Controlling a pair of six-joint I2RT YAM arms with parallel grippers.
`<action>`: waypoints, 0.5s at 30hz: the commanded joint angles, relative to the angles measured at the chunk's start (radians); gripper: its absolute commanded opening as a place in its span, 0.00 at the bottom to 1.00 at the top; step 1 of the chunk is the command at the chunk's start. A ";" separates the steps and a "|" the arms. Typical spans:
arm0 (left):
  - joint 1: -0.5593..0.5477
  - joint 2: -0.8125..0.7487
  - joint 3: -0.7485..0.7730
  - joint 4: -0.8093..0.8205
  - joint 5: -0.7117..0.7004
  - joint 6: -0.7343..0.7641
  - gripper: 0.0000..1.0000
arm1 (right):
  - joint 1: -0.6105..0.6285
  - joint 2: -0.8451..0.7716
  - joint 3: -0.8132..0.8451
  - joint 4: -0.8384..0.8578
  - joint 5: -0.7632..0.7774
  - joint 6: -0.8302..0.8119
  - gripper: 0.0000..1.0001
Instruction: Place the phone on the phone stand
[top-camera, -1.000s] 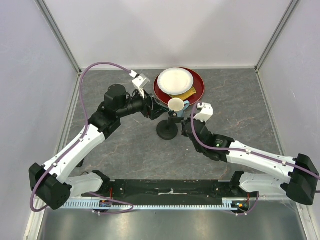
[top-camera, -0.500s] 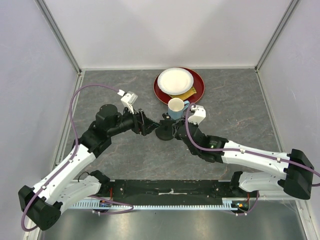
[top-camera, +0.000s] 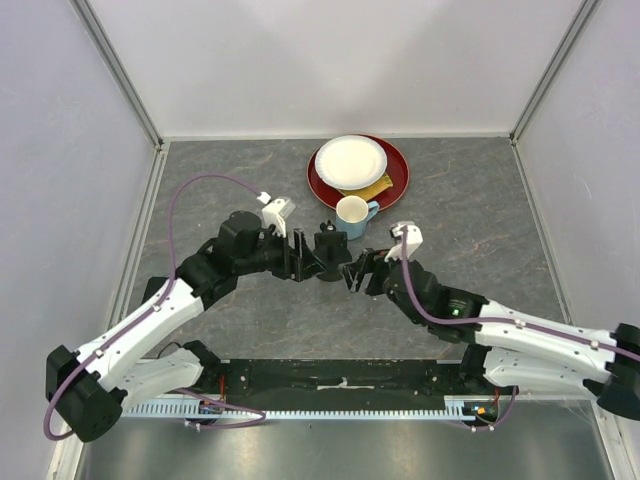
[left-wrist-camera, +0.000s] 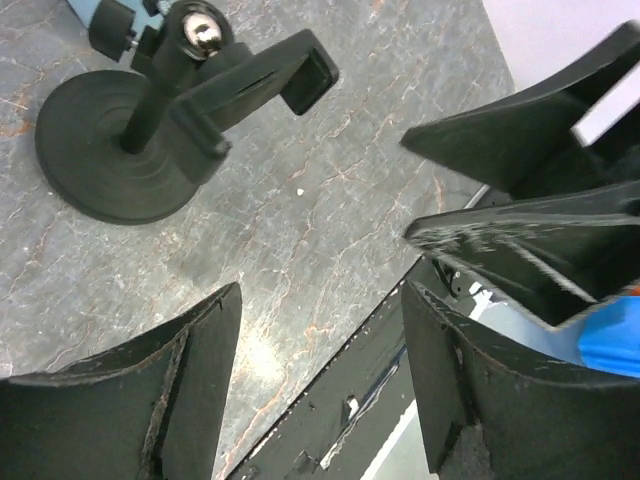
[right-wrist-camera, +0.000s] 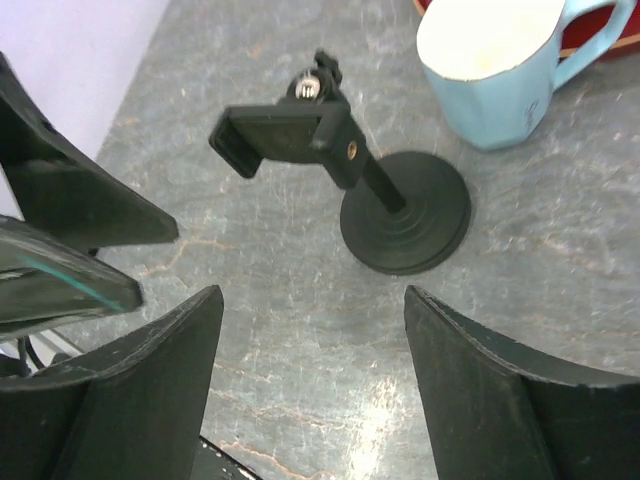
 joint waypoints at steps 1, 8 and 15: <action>-0.079 0.051 0.128 -0.095 -0.186 0.078 0.69 | 0.003 -0.124 -0.032 -0.006 0.097 -0.101 0.84; -0.177 0.206 0.270 -0.208 -0.467 0.174 0.55 | 0.000 -0.294 -0.069 -0.115 0.176 -0.117 0.93; -0.185 0.306 0.343 -0.249 -0.549 0.228 0.47 | -0.001 -0.367 -0.083 -0.152 0.174 -0.100 0.93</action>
